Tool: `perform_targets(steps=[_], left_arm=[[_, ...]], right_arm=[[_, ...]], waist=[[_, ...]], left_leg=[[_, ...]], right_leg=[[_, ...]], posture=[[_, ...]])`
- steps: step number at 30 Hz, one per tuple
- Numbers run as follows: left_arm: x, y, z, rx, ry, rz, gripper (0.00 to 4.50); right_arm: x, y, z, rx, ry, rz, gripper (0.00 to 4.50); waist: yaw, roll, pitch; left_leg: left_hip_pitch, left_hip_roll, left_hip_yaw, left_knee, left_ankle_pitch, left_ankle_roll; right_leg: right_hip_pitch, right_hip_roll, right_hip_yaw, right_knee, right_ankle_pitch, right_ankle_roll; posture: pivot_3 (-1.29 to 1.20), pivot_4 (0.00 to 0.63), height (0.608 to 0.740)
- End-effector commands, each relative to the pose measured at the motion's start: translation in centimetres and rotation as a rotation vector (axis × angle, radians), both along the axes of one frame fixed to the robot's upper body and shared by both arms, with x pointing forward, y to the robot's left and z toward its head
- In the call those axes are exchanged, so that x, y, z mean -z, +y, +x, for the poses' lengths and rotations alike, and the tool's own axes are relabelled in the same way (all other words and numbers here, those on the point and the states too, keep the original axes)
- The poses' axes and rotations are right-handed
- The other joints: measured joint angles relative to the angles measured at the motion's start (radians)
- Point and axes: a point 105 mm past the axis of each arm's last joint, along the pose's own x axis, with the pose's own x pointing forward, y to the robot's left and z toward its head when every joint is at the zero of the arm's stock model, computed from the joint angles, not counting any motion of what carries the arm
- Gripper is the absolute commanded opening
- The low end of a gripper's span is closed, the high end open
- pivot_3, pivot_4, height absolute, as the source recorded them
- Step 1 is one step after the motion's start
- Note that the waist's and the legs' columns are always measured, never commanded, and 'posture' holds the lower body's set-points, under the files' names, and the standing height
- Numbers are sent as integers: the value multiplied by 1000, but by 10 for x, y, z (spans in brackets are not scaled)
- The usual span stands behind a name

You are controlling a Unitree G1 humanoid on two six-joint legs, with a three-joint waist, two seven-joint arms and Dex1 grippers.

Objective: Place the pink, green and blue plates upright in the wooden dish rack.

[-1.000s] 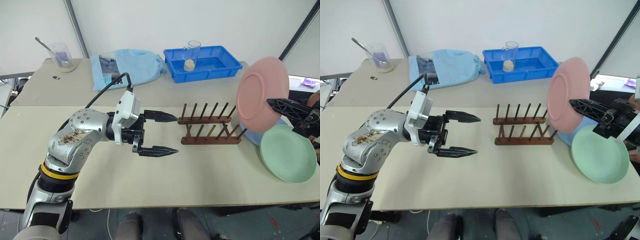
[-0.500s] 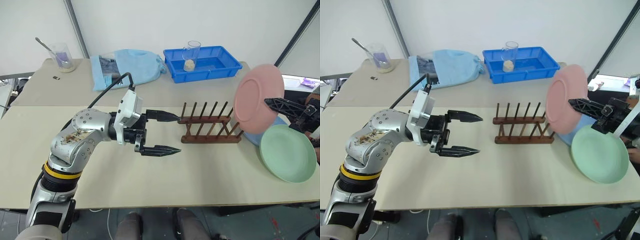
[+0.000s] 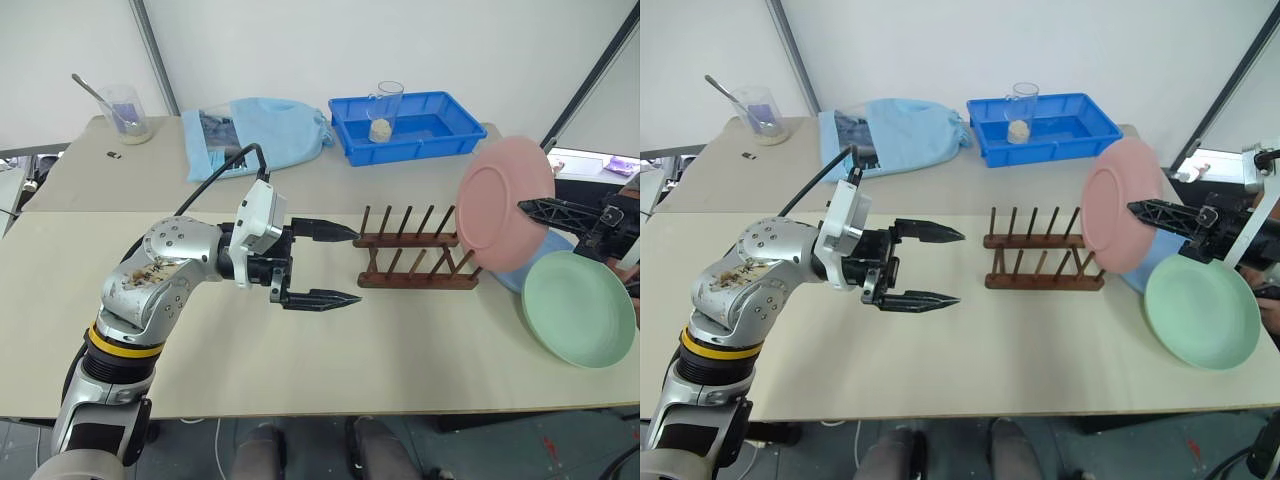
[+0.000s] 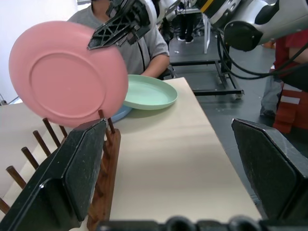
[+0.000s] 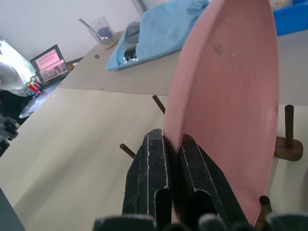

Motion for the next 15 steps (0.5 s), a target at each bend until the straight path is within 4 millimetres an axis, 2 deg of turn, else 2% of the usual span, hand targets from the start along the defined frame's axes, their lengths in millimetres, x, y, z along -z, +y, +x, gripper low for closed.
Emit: perform_targets(steps=[1, 8, 10, 15], left_arm=[[-5, -2, -5, 25, -40, -7, 4427], [-6, -4, -8, 55, -27, -17, 4427], [-4, -4, -9, 58, -18, -9, 4500], [-1, -2, -7, 39, 18, 1, 4500]], right_arm=[[-10, -2, -1, 8, -36, 8, 0], [-4, -6, 14, 50, 58, 30, 0], [-6, -3, 15, 39, 53, 29, 855], [-15, -4, 19, 72, 1, 33, 2632]], waist=[[1, 0, 0], [-2, 0, 0], [-1, 0, 0], [1, 0, 0]], left_leg=[[0, 0, 0, 0, 0, 0], [1, 0, 0, 1, 0, 0], [1, 0, 0, 1, 0, 0], [0, 0, 0, 0, 0, 0]], right_leg=[[0, 0, 0, 0, 0, 0], [0, 0, 0, 1, 0, -1], [0, 0, 0, 1, 0, -1], [0, 0, 0, 0, 0, 0]], posture=[[0, 150, 740], [0, 150, 740], [0, 150, 740], [0, 150, 740]])
